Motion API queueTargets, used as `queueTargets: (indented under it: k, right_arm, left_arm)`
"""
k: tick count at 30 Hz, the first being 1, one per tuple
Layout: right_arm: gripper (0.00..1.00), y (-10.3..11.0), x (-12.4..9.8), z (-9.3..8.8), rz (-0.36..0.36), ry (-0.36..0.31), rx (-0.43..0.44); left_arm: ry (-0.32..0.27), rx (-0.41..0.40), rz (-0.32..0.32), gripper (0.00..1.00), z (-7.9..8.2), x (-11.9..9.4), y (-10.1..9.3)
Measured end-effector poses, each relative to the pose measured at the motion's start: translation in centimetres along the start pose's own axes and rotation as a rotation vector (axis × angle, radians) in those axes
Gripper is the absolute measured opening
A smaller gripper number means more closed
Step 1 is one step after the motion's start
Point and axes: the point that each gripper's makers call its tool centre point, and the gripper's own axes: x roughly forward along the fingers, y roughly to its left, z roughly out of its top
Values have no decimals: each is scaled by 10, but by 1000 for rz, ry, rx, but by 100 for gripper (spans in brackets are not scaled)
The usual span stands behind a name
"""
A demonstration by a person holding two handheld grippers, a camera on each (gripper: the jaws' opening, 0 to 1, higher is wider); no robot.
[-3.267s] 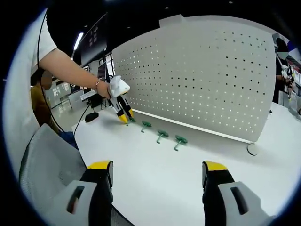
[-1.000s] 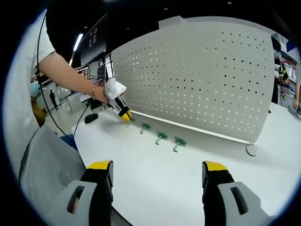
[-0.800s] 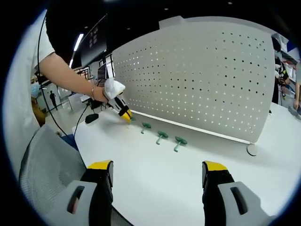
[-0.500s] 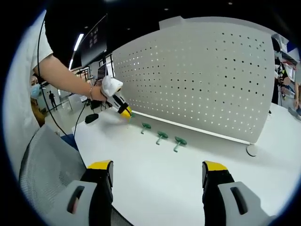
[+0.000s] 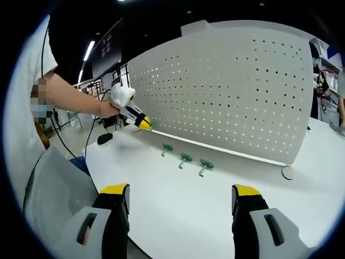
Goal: Insert the hook assembly into the mounting plate slot until the hook locks in place.
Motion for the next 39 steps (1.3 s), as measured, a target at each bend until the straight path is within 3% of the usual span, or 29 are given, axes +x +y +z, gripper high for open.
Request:
queueTargets:
  k: [7,28,31,34,39]
  right_arm:
    - [74,0,0,3,0,-19,19]
    - [74,5,-3,11,3,-46,16]
    - [74,4,-3,11,4,-48,18]
    - [74,4,-3,10,5,-48,16]
    - [74,4,-3,11,3,-51,18]
  left_arm:
    - [-77,-62,63,2,15,-9,-3]
    - [-248,-113,168,2,57,-46,-23]
    - [-297,-159,189,2,64,-53,-25]
    - [-313,-149,199,2,71,-59,-30]
    - [-401,-186,231,2,92,-74,-34]
